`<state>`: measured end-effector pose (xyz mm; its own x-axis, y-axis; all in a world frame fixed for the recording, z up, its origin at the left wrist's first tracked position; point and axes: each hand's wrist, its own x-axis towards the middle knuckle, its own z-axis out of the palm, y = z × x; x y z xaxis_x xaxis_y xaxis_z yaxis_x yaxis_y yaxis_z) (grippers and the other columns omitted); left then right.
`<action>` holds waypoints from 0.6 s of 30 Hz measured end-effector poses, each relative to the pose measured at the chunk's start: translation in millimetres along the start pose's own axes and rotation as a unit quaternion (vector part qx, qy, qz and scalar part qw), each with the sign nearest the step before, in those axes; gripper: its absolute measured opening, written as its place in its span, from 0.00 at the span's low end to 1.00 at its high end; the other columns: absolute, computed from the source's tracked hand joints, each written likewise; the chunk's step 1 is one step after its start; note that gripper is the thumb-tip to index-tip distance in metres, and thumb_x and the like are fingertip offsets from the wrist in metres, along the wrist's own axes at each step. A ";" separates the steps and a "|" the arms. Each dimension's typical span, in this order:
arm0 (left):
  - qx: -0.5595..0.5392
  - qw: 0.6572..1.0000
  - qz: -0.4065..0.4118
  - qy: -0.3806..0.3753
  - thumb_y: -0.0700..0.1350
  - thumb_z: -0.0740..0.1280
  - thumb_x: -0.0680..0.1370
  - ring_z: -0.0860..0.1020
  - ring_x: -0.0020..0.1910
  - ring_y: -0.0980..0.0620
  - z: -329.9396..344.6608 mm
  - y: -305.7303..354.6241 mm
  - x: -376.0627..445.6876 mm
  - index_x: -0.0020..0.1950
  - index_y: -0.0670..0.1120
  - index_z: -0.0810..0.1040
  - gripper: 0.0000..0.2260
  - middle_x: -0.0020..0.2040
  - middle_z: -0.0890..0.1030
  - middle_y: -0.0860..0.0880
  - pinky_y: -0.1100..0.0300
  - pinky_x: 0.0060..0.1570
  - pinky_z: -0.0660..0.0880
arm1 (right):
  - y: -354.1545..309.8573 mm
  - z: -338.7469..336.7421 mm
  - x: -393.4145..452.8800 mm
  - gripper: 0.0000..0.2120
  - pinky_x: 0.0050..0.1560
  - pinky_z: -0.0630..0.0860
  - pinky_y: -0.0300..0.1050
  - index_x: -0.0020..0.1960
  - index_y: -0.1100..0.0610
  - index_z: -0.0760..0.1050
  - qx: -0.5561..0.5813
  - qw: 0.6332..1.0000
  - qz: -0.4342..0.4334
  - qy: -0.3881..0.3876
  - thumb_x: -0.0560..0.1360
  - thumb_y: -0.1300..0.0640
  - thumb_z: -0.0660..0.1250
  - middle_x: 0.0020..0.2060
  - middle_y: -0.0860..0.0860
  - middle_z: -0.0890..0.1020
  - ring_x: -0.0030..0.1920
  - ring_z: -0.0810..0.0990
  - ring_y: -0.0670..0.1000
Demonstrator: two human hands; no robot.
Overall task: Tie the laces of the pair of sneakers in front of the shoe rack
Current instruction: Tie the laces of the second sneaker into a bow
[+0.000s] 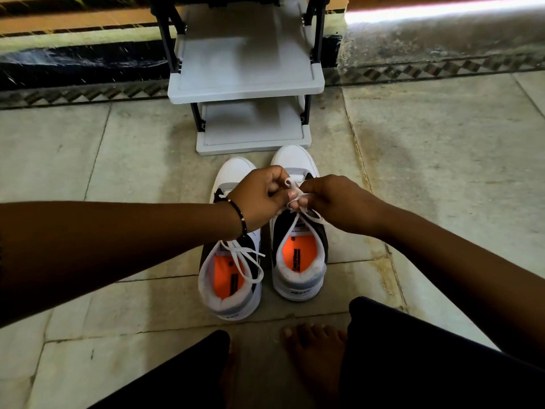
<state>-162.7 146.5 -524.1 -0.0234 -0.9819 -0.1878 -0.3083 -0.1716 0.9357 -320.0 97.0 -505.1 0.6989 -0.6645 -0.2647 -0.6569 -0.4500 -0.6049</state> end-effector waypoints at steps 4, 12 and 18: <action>0.026 0.998 0.046 -0.027 0.37 0.63 0.76 0.79 0.32 0.62 -0.4 4.5 -5.0 0.38 0.51 0.69 0.11 0.35 0.81 0.49 0.70 0.37 0.74 | 2.0 -4.5 -4.2 0.13 0.23 0.63 0.31 0.49 0.67 0.77 0.218 0.972 0.070 -0.058 0.78 0.57 0.60 0.30 0.54 0.72 0.21 0.66 0.41; 0.001 0.996 -0.059 -0.061 0.35 0.60 0.77 0.76 0.36 0.54 -3.4 4.0 0.9 0.44 0.53 0.69 0.11 0.35 0.78 0.50 0.64 0.36 0.72 | 12.8 7.2 -3.2 0.08 0.39 0.72 0.47 0.48 0.59 0.78 0.014 0.998 -0.033 0.058 0.77 0.59 0.61 0.39 0.55 0.82 0.36 0.77 0.50; -0.047 0.982 -0.164 -0.086 0.39 0.57 0.79 0.66 0.32 0.53 -1.7 14.3 5.0 0.40 0.49 0.69 0.09 0.37 0.73 0.47 0.67 0.29 0.69 | 16.5 12.0 -9.5 0.13 0.28 0.70 0.48 0.55 0.53 0.75 -0.187 0.961 -0.170 0.110 0.72 0.63 0.63 0.41 0.56 0.79 0.36 0.78 0.60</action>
<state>-165.5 139.0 -511.2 -0.0993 -0.8459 -0.5241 -0.2361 -0.4916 0.8382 -334.1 103.0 -521.6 0.8411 -0.5332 0.0906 -0.4861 -0.8188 -0.3052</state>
